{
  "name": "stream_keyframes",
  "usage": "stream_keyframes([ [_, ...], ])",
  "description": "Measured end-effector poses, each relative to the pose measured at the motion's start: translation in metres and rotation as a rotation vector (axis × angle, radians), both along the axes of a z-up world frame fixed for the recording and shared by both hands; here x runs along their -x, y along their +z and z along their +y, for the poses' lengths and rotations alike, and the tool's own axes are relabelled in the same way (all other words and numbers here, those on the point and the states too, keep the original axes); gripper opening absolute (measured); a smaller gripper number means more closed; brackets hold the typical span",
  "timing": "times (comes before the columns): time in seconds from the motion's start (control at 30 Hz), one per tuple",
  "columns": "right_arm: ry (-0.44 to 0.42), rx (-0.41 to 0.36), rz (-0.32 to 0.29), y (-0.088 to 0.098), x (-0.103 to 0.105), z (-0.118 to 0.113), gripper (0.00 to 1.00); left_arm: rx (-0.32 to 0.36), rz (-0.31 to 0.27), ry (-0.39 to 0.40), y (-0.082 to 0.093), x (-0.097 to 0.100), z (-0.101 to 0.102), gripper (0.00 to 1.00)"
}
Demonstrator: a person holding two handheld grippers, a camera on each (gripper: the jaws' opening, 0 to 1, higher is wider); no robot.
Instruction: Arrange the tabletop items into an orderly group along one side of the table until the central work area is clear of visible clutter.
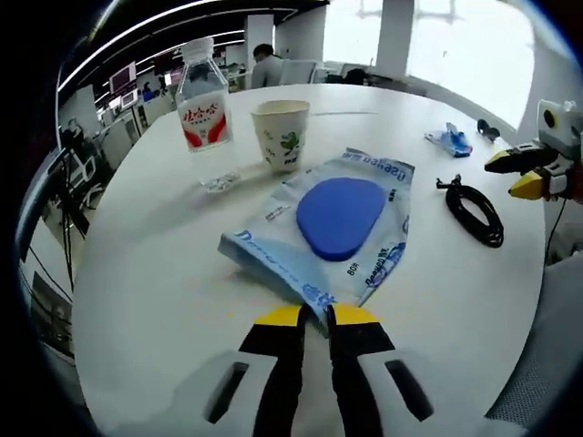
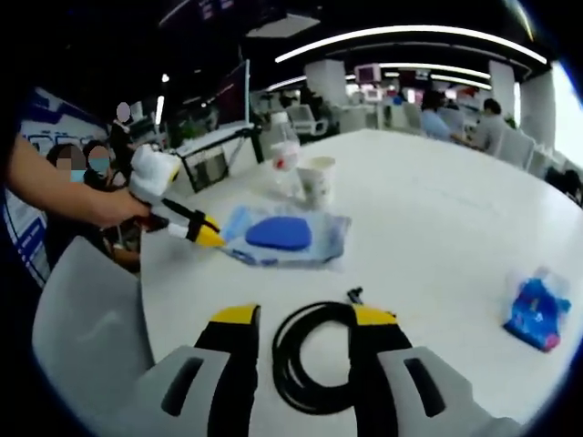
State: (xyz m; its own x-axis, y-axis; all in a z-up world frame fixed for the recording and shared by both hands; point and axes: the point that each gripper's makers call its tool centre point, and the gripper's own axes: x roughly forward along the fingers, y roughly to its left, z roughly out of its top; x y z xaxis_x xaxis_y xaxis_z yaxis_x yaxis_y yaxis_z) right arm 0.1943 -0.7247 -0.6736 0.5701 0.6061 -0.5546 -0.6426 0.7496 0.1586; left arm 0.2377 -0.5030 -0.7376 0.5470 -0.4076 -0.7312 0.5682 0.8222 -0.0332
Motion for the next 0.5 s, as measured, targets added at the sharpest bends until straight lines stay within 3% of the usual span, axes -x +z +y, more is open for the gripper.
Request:
stream_keyframes([
  [0.23, 0.006, -0.033, 0.002, 0.004, -0.002, 0.006, 0.35, 0.010, 0.029, 0.001, -0.001, 0.004, 0.003, 0.06],
  [0.5, 0.041, -0.028, 0.007, 0.001, 0.000, 0.016, 0.32, -0.019, 0.039, -0.065, -0.001, 0.020, 0.006, 0.05],
])
